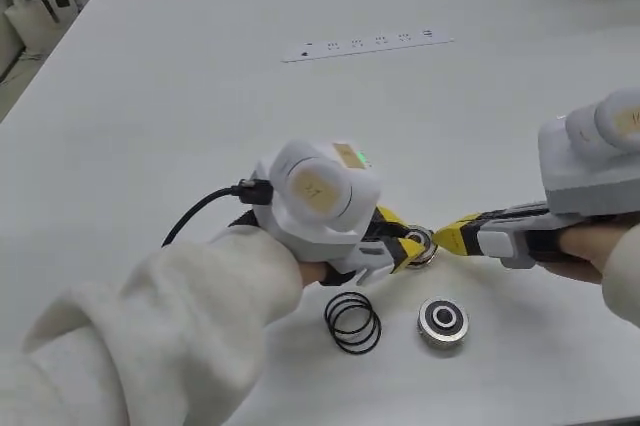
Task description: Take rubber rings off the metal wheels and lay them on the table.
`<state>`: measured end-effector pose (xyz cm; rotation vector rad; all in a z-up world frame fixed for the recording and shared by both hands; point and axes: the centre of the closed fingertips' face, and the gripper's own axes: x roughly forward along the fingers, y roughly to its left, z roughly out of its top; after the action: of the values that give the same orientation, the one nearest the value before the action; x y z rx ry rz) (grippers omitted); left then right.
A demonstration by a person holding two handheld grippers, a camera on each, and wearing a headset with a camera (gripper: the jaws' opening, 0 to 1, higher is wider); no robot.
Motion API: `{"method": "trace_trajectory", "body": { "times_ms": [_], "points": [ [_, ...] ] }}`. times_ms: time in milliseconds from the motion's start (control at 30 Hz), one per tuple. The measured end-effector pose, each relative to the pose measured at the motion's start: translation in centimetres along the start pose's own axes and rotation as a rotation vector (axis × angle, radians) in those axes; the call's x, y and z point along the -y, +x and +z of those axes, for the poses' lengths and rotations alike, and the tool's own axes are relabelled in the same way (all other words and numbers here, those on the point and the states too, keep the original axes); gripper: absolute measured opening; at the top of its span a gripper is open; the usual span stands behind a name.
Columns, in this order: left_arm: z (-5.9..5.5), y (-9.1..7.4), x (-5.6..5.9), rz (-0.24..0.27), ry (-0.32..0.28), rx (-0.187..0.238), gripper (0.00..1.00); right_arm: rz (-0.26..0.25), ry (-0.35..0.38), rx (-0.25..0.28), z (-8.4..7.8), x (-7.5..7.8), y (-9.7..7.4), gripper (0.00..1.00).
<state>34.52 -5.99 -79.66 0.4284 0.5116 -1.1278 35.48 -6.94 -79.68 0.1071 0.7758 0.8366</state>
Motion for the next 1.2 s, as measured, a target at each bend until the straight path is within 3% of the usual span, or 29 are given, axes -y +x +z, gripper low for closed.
{"method": "trace_trajectory", "body": {
  "times_ms": [967,1200],
  "points": [
    [0.0,0.0,0.0,0.006,0.013,0.004,0.13,0.053,-0.028,0.017,0.5,-1.8,-0.1,0.00],
    [-0.1,-0.1,0.1,0.008,0.016,0.006,0.13,0.090,-0.018,0.040,1.0,-2.6,-0.3,0.00]
  ]
}}
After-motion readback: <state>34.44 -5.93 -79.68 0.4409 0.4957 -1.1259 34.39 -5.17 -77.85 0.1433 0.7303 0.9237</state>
